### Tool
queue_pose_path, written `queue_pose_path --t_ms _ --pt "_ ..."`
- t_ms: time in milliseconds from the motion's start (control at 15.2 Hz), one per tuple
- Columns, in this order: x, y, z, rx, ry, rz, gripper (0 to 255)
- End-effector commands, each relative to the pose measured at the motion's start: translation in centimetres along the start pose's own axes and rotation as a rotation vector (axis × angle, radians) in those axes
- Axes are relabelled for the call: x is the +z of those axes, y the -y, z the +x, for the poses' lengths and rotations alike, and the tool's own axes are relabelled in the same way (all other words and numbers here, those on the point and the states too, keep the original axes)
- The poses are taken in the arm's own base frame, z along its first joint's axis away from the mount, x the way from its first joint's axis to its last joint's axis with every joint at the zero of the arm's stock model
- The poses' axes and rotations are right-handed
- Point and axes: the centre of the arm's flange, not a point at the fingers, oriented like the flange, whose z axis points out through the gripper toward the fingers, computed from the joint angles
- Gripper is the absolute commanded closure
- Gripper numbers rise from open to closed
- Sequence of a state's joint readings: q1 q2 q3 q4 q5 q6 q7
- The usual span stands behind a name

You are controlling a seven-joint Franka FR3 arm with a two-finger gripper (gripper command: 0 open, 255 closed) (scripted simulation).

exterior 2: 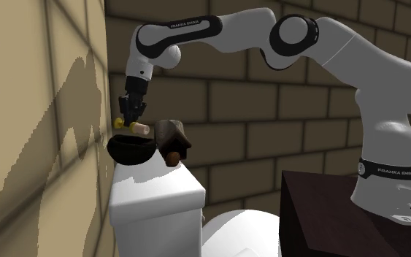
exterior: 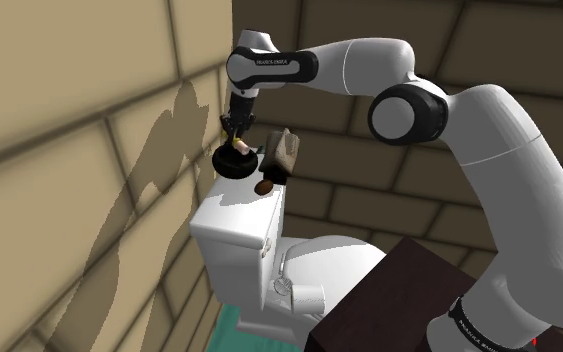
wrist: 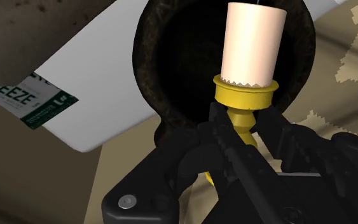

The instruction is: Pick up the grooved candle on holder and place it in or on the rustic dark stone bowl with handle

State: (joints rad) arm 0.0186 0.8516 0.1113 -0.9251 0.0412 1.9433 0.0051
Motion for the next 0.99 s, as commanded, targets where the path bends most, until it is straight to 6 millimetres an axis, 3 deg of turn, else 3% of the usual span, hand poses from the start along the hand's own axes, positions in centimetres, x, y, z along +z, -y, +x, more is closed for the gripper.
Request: queue_pose_path --t_ms 0,132,660,726,924 --pt "1.1 -0.2 -0.2 0.000 0.000 0.000 255" --pt "2.4 -0.4 -0.4 0.000 0.000 0.000 255" --pt "2.4 -0.4 -0.4 0.000 0.000 0.000 255" --pt "2.4 -0.4 -0.4 0.000 0.000 0.000 0" --pt "2.4 -0.4 -0.4 0.000 0.000 0.000 0"
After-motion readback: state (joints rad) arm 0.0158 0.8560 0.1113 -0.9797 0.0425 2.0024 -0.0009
